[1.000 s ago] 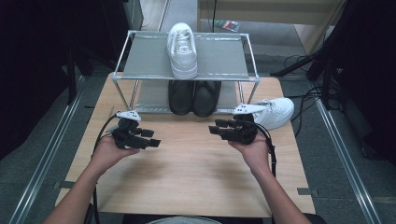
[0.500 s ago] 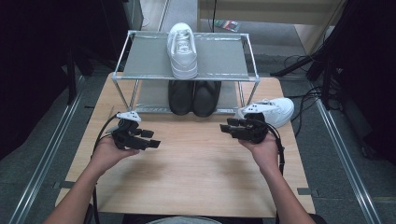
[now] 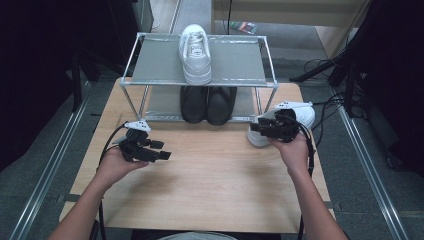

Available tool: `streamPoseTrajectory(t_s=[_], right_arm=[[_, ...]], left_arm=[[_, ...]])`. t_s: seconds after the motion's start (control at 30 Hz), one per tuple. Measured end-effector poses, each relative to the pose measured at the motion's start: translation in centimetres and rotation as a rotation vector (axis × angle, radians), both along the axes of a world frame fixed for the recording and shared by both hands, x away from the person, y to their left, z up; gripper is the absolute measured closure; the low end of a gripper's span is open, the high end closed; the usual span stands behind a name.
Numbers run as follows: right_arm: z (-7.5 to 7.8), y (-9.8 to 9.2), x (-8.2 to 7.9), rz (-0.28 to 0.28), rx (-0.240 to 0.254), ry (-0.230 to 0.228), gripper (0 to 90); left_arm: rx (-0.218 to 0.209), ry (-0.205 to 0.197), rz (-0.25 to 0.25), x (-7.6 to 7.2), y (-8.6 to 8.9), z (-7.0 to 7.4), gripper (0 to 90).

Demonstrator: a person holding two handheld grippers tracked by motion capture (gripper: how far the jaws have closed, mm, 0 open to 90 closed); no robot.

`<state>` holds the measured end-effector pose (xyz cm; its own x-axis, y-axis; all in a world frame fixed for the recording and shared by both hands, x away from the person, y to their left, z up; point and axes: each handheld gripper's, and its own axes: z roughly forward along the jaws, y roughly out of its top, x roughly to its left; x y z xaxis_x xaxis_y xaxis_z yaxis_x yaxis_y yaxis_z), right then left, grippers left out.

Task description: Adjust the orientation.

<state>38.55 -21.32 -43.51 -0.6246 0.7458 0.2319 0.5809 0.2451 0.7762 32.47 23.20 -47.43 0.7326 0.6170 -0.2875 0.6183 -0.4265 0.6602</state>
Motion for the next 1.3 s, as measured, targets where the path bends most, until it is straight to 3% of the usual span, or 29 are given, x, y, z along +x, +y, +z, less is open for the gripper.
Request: streamPoseTrajectory(t_s=[0.07, 0.3, 0.47, 0.7, 0.8, 1.03, 1.17, 1.3], right_arm=[[0.1, -0.5, 0.5, -0.021, -0.008, -0.003, 54.8], [-1.6, -0.9, 2.0, -0.041, -0.029, 0.061, 54.6], [-3.4, -0.1, 3.3, -0.042, -0.095, 0.095, 57.8], [-5.0, 0.3, 4.4, -0.025, -0.071, 0.164, 61.3], [-5.6, 0.8, 4.6, -0.011, -0.099, 0.178, 62.6], [-5.8, 1.2, 4.4, -0.013, -0.134, 0.19, 66.2], [-5.8, 1.0, 4.4, 0.011, -0.104, 0.203, 73.0], [-5.4, 1.4, 4.3, 0.013, -0.156, 0.187, 76.0]], left_arm=[[0.0, -0.001, -0.001, -0.2, 0.1, 0.0, 40.1], [0.003, 0.003, 0.012, -0.7, 0.5, -0.1, 40.1], [0.001, 0.003, 0.022, -0.9, 0.8, -0.1, 40.1], [0.004, 0.008, 0.026, -1.1, 1.1, -0.3, 40.1], [0.004, 0.008, 0.029, -1.2, 1.1, -0.3, 40.1], [0.006, 0.009, 0.025, -1.3, 1.0, -0.2, 40.1], [0.007, 0.009, 0.023, -1.3, 0.9, -0.2, 40.1], [0.005, 0.004, 0.028, -1.2, 1.1, -0.2, 40.1]])
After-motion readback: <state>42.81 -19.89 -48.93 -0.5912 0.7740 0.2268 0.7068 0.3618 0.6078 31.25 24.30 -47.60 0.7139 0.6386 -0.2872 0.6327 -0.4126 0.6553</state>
